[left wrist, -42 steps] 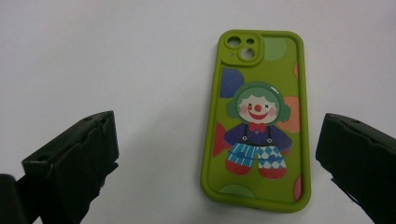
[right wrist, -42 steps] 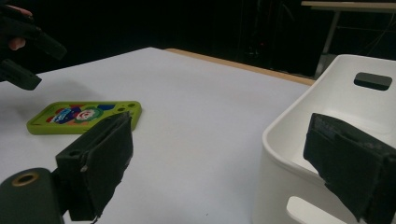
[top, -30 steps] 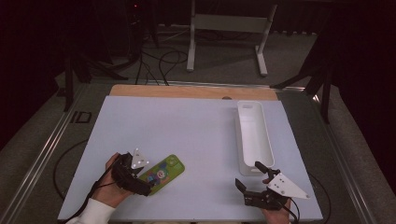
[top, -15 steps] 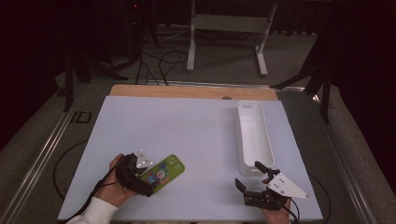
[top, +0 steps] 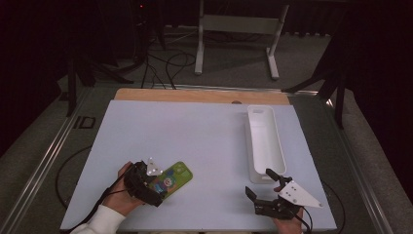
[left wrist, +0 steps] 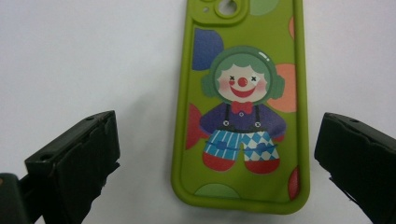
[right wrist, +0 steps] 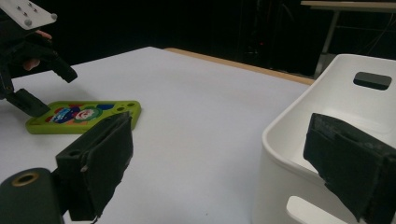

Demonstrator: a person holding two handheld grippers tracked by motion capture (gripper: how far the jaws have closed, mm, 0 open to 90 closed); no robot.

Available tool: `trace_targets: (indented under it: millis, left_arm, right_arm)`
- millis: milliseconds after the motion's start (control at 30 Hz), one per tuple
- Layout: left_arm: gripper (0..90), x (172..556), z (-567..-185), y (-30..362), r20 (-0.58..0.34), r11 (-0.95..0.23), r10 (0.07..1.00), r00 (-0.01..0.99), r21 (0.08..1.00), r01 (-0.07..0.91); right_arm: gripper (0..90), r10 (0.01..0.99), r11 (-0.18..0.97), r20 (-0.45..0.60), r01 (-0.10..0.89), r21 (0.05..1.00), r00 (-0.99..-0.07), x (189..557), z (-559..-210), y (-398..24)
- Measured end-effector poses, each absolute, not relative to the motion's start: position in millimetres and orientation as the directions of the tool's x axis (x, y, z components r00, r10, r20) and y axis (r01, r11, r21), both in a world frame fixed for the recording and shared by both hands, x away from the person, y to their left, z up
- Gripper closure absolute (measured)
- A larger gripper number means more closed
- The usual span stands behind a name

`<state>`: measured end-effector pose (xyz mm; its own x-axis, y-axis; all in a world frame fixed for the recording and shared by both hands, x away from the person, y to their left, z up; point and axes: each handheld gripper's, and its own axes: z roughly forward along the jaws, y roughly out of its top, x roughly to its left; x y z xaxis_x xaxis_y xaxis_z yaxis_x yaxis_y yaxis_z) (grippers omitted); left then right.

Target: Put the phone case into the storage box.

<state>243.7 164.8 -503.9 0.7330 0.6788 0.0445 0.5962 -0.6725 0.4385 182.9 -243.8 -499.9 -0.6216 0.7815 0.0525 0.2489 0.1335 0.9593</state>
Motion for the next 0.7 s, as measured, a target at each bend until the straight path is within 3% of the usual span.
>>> trace_targets:
  millis: [700]
  left_arm:
    - [1.5, 248, -508, 150, 0.06, -0.693, 0.672, 0.738, 0.404, 0.597]
  right_arm:
    - [8.3, 0.783, 0.137, 0.051, 0.251, 0.958, -0.62, 183, -500, -243]
